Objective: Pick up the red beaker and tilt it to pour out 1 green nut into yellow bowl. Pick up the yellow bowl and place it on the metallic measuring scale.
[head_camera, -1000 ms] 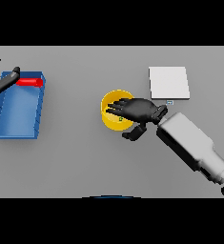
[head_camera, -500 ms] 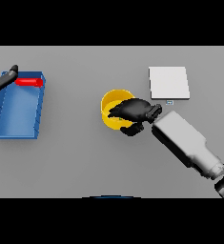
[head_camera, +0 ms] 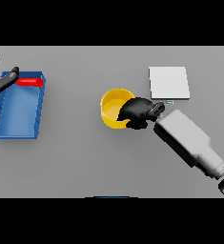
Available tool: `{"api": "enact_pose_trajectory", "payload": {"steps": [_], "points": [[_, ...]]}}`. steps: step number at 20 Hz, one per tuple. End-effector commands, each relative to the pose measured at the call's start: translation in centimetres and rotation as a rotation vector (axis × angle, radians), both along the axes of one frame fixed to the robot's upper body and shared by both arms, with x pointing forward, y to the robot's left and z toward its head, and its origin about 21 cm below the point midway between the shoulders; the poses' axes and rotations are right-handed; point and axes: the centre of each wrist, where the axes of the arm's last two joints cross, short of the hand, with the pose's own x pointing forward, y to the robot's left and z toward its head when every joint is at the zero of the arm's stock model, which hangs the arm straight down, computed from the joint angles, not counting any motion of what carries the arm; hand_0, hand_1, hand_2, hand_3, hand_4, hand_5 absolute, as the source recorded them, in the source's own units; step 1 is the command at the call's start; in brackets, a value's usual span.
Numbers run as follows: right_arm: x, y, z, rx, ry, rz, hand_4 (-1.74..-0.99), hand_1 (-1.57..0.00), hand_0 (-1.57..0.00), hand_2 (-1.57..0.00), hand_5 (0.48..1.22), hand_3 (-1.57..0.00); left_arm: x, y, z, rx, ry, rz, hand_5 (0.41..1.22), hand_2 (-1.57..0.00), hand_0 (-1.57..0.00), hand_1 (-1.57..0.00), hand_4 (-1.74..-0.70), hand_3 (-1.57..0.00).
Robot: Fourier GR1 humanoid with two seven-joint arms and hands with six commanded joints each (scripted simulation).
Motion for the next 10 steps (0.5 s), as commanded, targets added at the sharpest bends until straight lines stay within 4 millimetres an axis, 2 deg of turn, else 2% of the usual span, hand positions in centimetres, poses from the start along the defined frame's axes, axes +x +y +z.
{"api": "enact_pose_trajectory", "payload": {"steps": [1,4,7,10], "points": [[-0.1,0.1,-0.2,-0.007,-0.006,-0.006,-1.698,-1.45,-1.45,-1.33,1.193,-1.17,-0.1,0.2,0.2,-0.004,-0.003,0.002,0.712,0.00,0.00,0.00,-0.78,0.00],[0.0,0.4,0.8,0.013,-0.027,0.002,-1.719,-1.51,-1.51,-1.39,1.207,-1.20,0.2,-0.2,0.5,-0.007,-0.001,-0.004,0.703,0.00,0.00,0.00,-0.78,0.00],[0.2,-0.4,2.8,0.030,-0.028,-0.001,-1.730,-1.54,-1.54,-1.45,1.214,-1.17,-0.1,0.2,0.2,0.002,-0.004,-0.002,0.706,0.00,0.00,0.00,-0.77,0.00],[0.3,-1.5,4.7,0.017,-0.054,-0.038,-1.735,-1.55,-1.55,-1.49,1.217,-1.15,0.4,-0.3,0.8,-0.004,-0.004,0.001,0.702,0.00,0.00,0.00,-0.78,0.00]]}}
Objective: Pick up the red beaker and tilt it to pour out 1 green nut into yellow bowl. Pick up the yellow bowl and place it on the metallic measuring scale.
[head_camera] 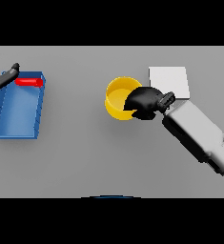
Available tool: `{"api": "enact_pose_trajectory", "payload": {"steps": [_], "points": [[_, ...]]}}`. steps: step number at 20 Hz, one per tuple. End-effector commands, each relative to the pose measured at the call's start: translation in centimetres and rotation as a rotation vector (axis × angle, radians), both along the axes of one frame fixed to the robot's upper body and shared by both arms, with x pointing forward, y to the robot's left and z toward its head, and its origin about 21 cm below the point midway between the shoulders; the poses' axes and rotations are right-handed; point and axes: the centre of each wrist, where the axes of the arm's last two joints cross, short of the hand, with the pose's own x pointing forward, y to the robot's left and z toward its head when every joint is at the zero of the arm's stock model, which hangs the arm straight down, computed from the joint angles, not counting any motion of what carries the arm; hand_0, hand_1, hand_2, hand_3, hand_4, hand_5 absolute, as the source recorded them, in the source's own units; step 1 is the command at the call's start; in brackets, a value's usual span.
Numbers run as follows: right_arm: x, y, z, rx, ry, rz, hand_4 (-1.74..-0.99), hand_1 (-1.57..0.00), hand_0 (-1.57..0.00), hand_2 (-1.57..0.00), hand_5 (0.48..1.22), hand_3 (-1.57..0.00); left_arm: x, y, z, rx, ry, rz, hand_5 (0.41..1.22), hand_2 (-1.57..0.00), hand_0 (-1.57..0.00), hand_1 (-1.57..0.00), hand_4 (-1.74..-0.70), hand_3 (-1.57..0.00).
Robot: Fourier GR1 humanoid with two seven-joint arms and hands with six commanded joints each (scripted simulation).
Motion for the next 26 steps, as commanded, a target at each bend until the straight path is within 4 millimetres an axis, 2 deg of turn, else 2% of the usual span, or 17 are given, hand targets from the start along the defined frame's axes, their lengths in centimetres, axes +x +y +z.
{"api": "enact_pose_trajectory", "payload": {"steps": [1,6,7,9,11,13,20,24,26], "points": [[-0.1,0.2,0.6,-0.006,-0.017,-0.010,-1.736,-1.56,-1.56,-1.45,1.218,-1.20,-0.1,0.0,-0.2,-0.007,0.008,-0.002,0.702,0.00,0.00,0.00,-0.78,0.00],[-0.8,-0.1,1.6,-0.011,-0.053,-0.050,-1.739,-1.57,-1.57,-1.51,1.219,-1.18,0.2,0.2,0.0,-0.031,-0.006,-0.013,0.704,0.00,0.00,0.00,-0.80,0.00],[-0.5,-0.6,2.1,-0.008,-0.056,-0.074,-1.740,-1.57,-1.52,-1.52,1.219,-1.18,0.1,0.4,0.2,-0.034,-0.012,-0.009,0.704,0.00,0.00,0.00,-0.80,0.00],[-0.2,-1.1,3.0,-0.010,-0.087,-0.119,-1.740,-1.57,-1.54,-1.49,1.220,-1.19,-0.1,0.5,0.1,-0.039,-0.008,0.000,0.710,0.00,0.00,0.00,-0.81,0.00],[0.7,-2.5,4.0,0.004,-0.132,-0.151,-1.741,-1.57,-1.55,-1.50,1.220,-1.17,-0.6,0.7,0.0,-0.051,-0.002,0.005,0.723,0.00,0.00,0.00,-0.83,0.00],[1.9,-3.8,3.9,0.013,-0.178,-0.194,-1.741,-1.57,-1.56,-1.53,1.221,-1.16,-0.5,0.0,0.3,-0.054,0.003,0.001,0.733,0.00,0.00,0.00,-0.83,0.00],[4.8,-8.3,3.6,0.014,-0.220,-0.335,-1.741,-1.57,-1.57,-1.55,1.221,-1.15,-0.6,-0.3,0.4,-0.048,0.027,0.035,0.760,0.00,0.00,0.00,-0.85,0.00],[5.8,-9.9,2.0,0.015,-0.207,-0.422,-1.741,-1.57,-1.57,-1.52,1.221,-1.17,-1.0,0.1,1.1,-0.054,0.023,0.045,0.773,0.00,0.00,0.00,-0.86,0.00],[6.4,-10.6,1.4,0.014,-0.200,-0.447,-1.741,-1.57,-1.57,-1.48,1.221,-1.21,-0.8,-0.3,0.8,-0.043,0.039,0.039,0.784,0.00,0.00,0.00,-0.86,0.00]]}}
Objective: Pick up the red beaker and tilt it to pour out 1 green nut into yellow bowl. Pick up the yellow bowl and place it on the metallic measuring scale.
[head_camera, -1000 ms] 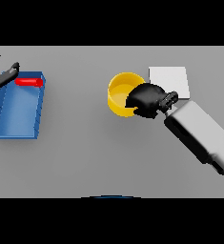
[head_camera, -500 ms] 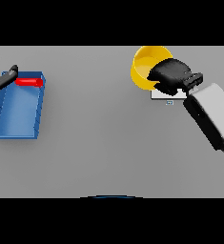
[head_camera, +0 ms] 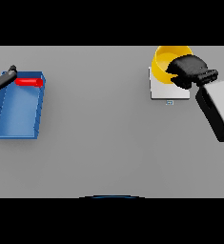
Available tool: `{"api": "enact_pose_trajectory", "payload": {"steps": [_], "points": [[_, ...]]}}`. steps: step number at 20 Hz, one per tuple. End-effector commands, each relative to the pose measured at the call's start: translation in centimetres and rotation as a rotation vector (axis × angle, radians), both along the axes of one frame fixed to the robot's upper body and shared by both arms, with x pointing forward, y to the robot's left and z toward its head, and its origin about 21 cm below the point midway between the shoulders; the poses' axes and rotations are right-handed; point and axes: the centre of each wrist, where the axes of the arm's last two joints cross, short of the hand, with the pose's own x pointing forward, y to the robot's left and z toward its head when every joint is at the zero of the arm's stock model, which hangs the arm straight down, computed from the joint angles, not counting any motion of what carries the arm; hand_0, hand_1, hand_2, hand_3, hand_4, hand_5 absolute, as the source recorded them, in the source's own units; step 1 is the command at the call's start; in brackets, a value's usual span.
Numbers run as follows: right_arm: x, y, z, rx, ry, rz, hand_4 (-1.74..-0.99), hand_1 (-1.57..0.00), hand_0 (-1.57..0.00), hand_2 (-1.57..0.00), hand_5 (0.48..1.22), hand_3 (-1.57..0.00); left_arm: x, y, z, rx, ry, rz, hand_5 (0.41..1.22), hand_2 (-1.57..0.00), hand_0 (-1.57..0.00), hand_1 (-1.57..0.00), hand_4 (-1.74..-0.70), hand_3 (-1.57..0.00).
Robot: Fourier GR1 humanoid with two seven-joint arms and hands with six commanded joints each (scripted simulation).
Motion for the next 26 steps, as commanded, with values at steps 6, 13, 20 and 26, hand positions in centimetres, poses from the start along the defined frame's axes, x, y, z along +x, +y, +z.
{"api": "enact_pose_trajectory", "payload": {"steps": [6,13,20,26], "points": [[0.5,-1.0,-2.4,0.020,0.041,-0.039,-1.741,-1.57,-1.57,-1.39,1.221,-1.37,0.0,-0.2,-0.4,0.001,0.002,-0.004,0.809,0.00,0.00,0.00,-0.86,0.00],[0.7,-1.1,-3.1,0.023,0.061,-0.045,-1.741,-1.57,-1.57,-1.40,1.221,-1.38,0.1,-0.1,-0.2,0.010,0.001,-0.001,0.780,0.00,0.00,0.00,-0.84,0.00],[0.8,-1.0,-3.1,0.072,0.118,-0.102,-1.513,-0.67,-0.76,-0.58,0.923,-0.48,0.2,-0.5,0.1,-0.010,0.003,-0.015,0.764,0.00,0.00,0.00,-0.84,0.00],[0.7,-1.2,-3.0,0.043,0.142,-0.091,-1.435,-0.19,-0.20,-0.15,0.817,-0.13,0.2,-0.3,0.0,-0.003,0.006,-0.007,0.752,0.00,0.00,0.00,-0.83,0.00]]}}
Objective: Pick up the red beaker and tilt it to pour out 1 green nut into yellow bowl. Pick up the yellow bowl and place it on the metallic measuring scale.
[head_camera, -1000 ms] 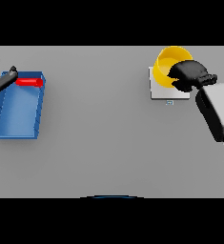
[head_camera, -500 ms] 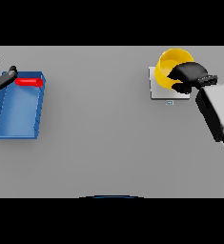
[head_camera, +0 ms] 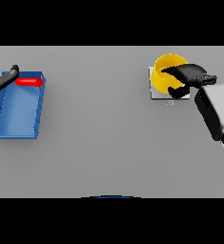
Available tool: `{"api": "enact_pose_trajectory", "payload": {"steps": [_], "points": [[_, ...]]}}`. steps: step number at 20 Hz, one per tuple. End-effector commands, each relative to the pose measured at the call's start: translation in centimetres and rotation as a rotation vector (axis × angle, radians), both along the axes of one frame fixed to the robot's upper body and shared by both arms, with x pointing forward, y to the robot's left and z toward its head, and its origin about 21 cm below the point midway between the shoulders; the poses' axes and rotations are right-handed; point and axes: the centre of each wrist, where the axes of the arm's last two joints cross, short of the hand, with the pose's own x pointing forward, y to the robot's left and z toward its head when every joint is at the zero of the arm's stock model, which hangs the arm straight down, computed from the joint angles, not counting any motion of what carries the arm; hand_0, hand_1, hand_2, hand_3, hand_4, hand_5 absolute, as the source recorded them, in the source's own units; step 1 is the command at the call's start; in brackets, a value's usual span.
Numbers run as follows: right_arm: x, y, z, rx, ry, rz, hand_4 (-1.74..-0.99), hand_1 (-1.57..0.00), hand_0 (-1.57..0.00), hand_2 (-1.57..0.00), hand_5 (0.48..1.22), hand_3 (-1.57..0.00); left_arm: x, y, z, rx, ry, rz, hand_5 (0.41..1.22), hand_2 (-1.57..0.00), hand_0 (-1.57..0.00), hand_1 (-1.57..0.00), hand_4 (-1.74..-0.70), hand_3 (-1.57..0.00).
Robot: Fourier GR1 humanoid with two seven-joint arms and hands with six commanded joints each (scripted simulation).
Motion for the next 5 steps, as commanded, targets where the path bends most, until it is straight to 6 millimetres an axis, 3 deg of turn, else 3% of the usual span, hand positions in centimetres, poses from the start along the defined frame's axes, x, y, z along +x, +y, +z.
{"api": "enact_pose_trajectory", "payload": {"steps": [1,5], "points": [[-0.11,-0.07,-0.34,-0.017,0.004,-0.003,-1.422,-0.16,-0.16,-0.12,0.811,-0.10,0.01,-0.20,-0.35,-0.008,-0.003,-0.008,0.753,0.00,0.00,0.00,-0.84,0.00],[-0.12,-0.19,-0.30,-0.026,0.026,-0.015,-1.390,-0.06,-0.06,-0.05,0.779,-0.04,0.03,-0.02,-0.07,0.005,-0.004,0.002,0.760,0.00,0.00,0.00,-0.83,0.00]]}}
